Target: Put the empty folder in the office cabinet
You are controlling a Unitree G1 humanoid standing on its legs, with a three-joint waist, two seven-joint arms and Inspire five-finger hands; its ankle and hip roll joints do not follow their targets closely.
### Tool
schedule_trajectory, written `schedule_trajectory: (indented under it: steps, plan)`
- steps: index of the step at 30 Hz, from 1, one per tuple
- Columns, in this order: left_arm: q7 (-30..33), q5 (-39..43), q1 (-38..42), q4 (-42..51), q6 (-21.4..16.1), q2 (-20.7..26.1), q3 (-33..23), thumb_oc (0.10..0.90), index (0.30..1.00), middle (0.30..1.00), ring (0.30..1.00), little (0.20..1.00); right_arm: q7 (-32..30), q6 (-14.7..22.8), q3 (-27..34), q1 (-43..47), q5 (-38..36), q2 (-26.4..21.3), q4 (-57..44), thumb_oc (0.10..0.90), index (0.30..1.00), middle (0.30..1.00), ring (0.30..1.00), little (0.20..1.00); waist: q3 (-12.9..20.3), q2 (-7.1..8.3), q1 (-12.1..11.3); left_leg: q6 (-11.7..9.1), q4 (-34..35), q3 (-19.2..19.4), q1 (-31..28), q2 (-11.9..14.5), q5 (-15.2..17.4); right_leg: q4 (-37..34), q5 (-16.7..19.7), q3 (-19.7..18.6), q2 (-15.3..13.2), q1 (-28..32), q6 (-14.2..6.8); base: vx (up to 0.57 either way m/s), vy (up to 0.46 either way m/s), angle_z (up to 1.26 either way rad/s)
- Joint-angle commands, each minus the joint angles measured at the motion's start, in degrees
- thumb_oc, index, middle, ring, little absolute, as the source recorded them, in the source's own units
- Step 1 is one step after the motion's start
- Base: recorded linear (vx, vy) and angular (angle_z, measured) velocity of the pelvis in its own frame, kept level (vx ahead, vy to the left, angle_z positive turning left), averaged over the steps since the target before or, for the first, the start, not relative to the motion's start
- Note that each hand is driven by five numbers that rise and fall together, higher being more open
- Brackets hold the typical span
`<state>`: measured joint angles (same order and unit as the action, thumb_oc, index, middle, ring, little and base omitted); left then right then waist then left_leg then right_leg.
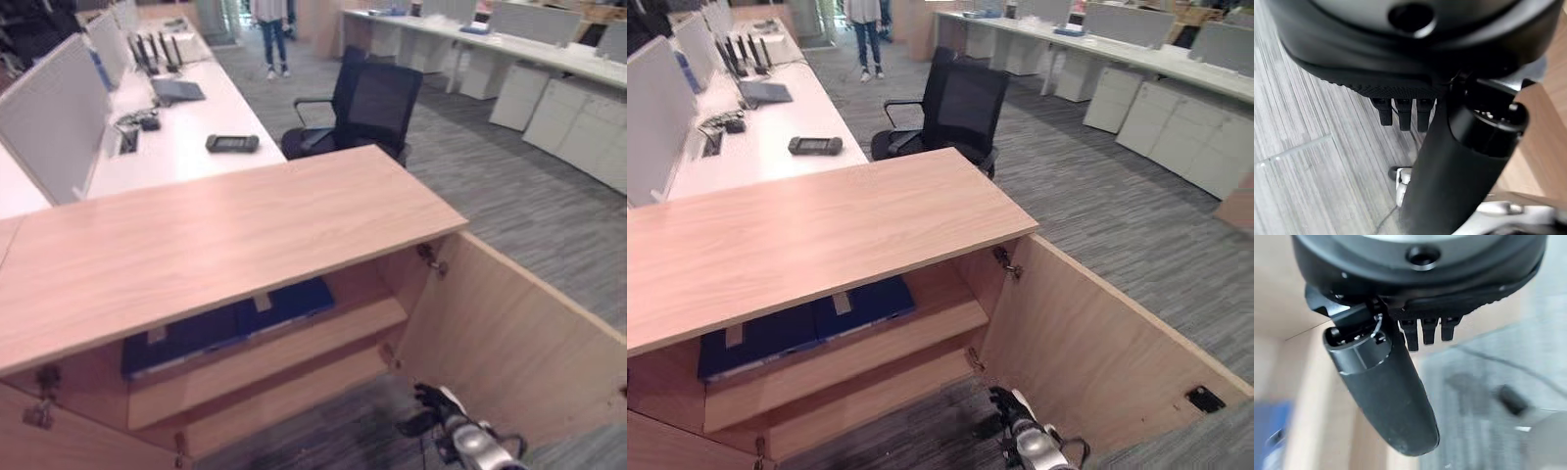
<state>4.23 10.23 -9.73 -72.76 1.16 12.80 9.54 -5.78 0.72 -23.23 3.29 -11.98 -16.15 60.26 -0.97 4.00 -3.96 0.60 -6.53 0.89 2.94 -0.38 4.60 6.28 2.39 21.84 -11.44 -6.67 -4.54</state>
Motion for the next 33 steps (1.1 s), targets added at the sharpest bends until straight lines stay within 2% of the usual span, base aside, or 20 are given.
schedule_trajectory:
  steps: [1,3,6,7,13,15,17,18,20,22,25,26,28,29,30,33]
  plan:
    - [-0.24,-3.49,2.03,0.22,-1.83,-1.85,0.76,0.800,0.900,0.900,0.900,0.900,-1.28,2.92,1.74,6.45,-1.82,1.56,0.92,0.800,0.900,0.900,0.900,0.900,0.55,1.20,-0.07,0.42,1.58,-1.85,-6.38,-3.35,7.26,-5.93,1.41,1.44,4.68,3.26,-2.52,-0.07,0.069,-0.03]
    - [-0.02,-5.18,3.08,-1.05,-1.77,-1.58,0.48,0.800,0.900,0.900,0.900,0.900,-2.06,2.91,5.09,4.16,-3.21,2.13,2.41,0.800,0.900,0.900,0.900,0.900,1.11,1.16,0.62,0.79,7.31,-1.41,-7.93,-3.45,4.88,-6.41,4.12,0.91,4.02,1.84,-3.58,-0.20,0.173,-0.05]
    - [0.29,-6.03,3.71,-2.50,-1.81,-1.47,0.27,0.800,0.900,0.900,0.900,0.900,-2.27,2.99,6.42,3.91,-4.08,2.80,4.47,0.800,0.900,0.900,0.900,0.900,1.14,0.88,0.83,1.28,9.77,-1.32,-8.52,-3.87,3.56,-6.71,5.82,0.27,3.69,0.62,-4.22,-0.20,0.152,-0.02]
    - [0.27,-6.40,4.09,-3.85,-1.64,-1.35,-0.24,0.800,0.900,0.900,0.900,0.900,-2.53,2.94,7.91,3.83,-4.95,3.16,5.80,0.800,0.900,0.900,0.900,0.900,0.99,0.77,1.16,1.82,11.36,-1.34,-8.38,-4.66,2.20,-6.91,7.64,0.24,2.84,-0.90,-4.99,-0.15,0.103,-0.03]
    - [0.25,-7.76,4.44,-7.09,-1.13,-1.16,-1.34,0.800,0.900,0.900,0.900,0.900,-2.98,3.20,10.80,4.51,-7.16,3.27,5.84,0.800,0.900,0.900,0.900,0.900,-0.31,0.64,1.79,2.42,11.53,0.43,-7.47,-6.25,1.30,-7.03,11.15,-0.06,0.97,-3.73,-6.48,-0.20,0.122,-0.13]
    - [-0.26,-9.70,4.20,-9.53,-0.60,-0.35,-2.69,0.800,0.900,0.900,0.900,0.900,-3.34,3.69,11.83,4.33,-8.06,2.94,3.33,0.800,0.900,0.900,0.900,0.900,-1.57,1.28,2.63,2.85,11.53,2.77,-7.64,-7.13,1.01,-6.03,14.43,0.40,-0.68,-5.27,-7.93,-0.16,0.065,-0.30]
    - [-0.41,-9.94,4.67,-10.30,-0.37,0.17,-3.25,0.800,0.900,0.900,0.900,0.900,-3.47,3.91,12.36,4.14,-8.60,2.92,2.03,0.800,0.900,0.900,0.900,0.900,-2.25,1.28,2.93,2.89,11.53,3.55,-7.65,-6.93,0.72,-5.20,14.41,0.52,-1.23,-5.76,-8.45,-0.15,0.007,-0.41]
    - [-0.12,-10.89,5.28,-11.27,0.13,0.93,-4.41,0.800,0.900,0.900,0.900,0.900,-3.76,4.39,13.09,3.13,-9.12,2.95,0.22,0.800,0.900,0.900,0.900,0.900,-2.75,-0.26,2.90,2.60,11.53,4.81,-8.31,-5.15,1.38,-3.63,10.52,1.94,-2.68,-4.22,-8.71,-0.17,-0.025,-0.38]
    - [0.48,-11.54,5.75,-11.48,0.16,1.33,-5.28,0.800,0.900,0.900,0.900,0.900,-3.88,4.83,14.63,1.94,-9.50,2.66,-1.03,0.800,0.900,0.900,0.900,0.900,-2.52,-1.60,2.87,2.52,11.53,6.16,-8.33,-3.79,1.64,-0.50,8.32,2.65,-7.15,-2.55,-8.12,-0.12,-0.039,-0.46]
    - [0.79,-11.76,5.49,-11.43,-0.09,1.63,-5.52,0.800,0.900,0.900,0.900,0.900,-4.02,5.06,16.53,1.11,-9.90,2.29,-2.02,0.800,0.900,0.900,0.900,0.900,-1.84,-2.14,2.82,2.67,11.53,6.64,-8.23,-3.21,1.78,1.81,9.17,1.07,-11.04,-0.88,-8.31,-0.05,-0.051,-0.61]
    - [1.18,-12.12,5.44,-11.62,-0.14,2.20,-5.60,0.800,0.900,0.900,0.900,0.900,-4.94,5.49,19.06,-0.82,-10.53,2.37,-4.79,0.800,0.900,0.900,0.900,0.900,0.11,-1.85,2.83,2.85,11.53,6.43,-8.13,-3.33,1.84,2.28,13.22,-1.65,-15.58,1.91,-9.53,0.05,-0.104,-0.35]
    - [1.27,-12.21,5.55,-11.64,-0.22,2.35,-5.53,0.800,0.900,0.900,0.900,0.900,-5.13,5.57,19.52,-1.30,-10.74,2.34,-5.06,0.800,0.900,0.900,0.900,0.900,0.64,-1.53,2.94,2.69,11.53,6.57,-8.03,-3.40,1.99,1.32,13.65,-2.17,-15.73,3.06,-9.74,0.09,-0.161,-0.09]
    - [1.39,-12.41,5.51,-11.31,-0.28,2.53,-5.31,0.800,0.900,0.900,0.900,0.900,-5.72,5.47,20.80,-2.58,-10.81,1.96,-6.43,0.800,0.900,0.900,0.900,0.900,1.84,-0.54,3.16,2.33,11.53,6.64,-8.05,-3.47,2.33,-1.54,12.39,-3.94,-13.85,4.45,-9.78,0.08,-0.144,-0.09]
    - [1.39,-12.41,5.50,-11.31,-0.28,2.53,-5.30,0.800,0.900,0.900,0.900,0.900,-5.72,5.47,20.80,-2.58,-10.81,1.96,-6.43,0.800,0.900,0.900,0.900,0.900,1.85,-0.54,3.15,2.33,11.53,6.64,-8.05,-3.47,2.33,-1.55,12.39,-3.94,-13.85,4.45,-9.78,0.05,-0.172,-0.07]
    - [1.53,-12.27,5.36,-10.93,-0.57,2.47,-5.25,0.800,0.900,0.900,0.900,0.900,-6.07,5.44,21.81,-2.89,-11.06,1.36,-5.67,0.800,0.900,0.900,0.900,0.900,2.43,0.30,3.14,2.10,11.53,6.72,-7.83,-3.56,1.54,-4.61,10.58,-4.55,-11.64,5.18,-9.88,0.07,-0.183,-0.16]
    - [1.54,-11.75,5.23,-10.43,-0.90,2.18,-4.90,0.800,0.900,0.900,0.900,0.900,-6.47,5.39,22.57,-3.04,-10.84,0.17,-6.03,0.800,0.900,0.900,0.900,0.900,2.33,0.28,3.42,0.96,11.53,6.12,-8.88,-1.78,1.41,-6.29,7.16,-5.63,-7.85,6.20,-9.29,0.10,-0.218,-0.12]
